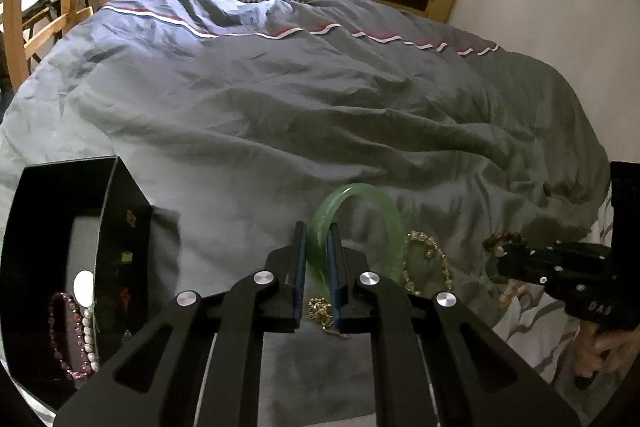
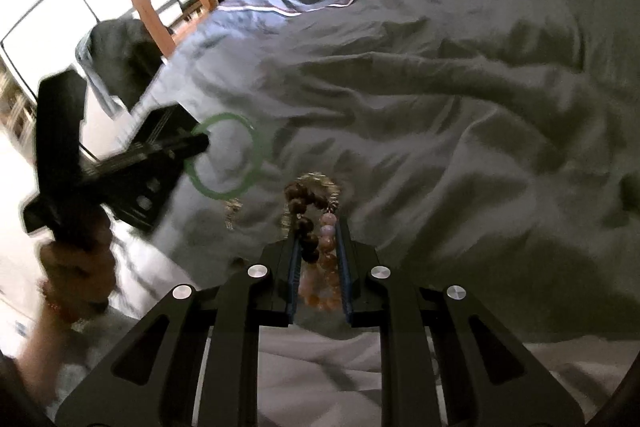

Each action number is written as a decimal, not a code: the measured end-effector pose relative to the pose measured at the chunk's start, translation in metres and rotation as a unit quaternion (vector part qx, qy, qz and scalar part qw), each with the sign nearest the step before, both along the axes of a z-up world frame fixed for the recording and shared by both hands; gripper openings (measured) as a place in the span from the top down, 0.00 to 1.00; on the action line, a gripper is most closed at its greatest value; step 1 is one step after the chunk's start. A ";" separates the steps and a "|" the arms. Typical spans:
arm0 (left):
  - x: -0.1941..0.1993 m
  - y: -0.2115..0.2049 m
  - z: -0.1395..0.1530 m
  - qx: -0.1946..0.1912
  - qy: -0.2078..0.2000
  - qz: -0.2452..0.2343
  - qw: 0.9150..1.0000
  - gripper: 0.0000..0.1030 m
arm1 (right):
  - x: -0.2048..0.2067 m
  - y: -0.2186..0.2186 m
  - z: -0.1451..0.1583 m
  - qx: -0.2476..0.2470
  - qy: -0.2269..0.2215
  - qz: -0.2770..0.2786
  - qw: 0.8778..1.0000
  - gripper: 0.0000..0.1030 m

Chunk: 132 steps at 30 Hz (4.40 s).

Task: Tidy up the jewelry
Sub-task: 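Lift green bangle with left tool while right tool carries bracelet toward box, then lower green bangle and pink-and-brown bracelet into black box, opening both tools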

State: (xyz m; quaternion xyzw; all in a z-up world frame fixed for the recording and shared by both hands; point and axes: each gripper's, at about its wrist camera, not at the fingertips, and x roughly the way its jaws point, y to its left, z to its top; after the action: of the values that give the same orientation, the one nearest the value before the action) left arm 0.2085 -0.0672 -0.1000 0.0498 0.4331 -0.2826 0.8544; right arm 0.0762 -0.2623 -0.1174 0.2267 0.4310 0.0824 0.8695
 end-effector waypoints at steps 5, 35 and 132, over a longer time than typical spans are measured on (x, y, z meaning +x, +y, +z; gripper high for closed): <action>-0.001 -0.001 -0.001 0.006 -0.003 0.000 1.000 0.89 | -0.001 -0.012 -0.008 0.048 0.012 -0.024 0.998 0.82; -0.007 -0.011 -0.004 0.017 -0.007 -0.016 1.000 0.88 | 0.010 0.001 -0.028 -0.063 0.069 -0.029 0.995 0.80; -0.016 0.182 0.089 0.028 -0.054 0.157 0.986 0.88 | 0.096 0.209 0.120 -0.092 -0.069 0.087 0.989 0.92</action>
State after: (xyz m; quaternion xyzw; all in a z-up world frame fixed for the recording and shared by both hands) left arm 0.1921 0.1147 -0.0113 0.0198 0.3965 -0.1294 0.9087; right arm 0.1723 -0.0531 0.0030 0.1008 0.3934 0.1331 0.9041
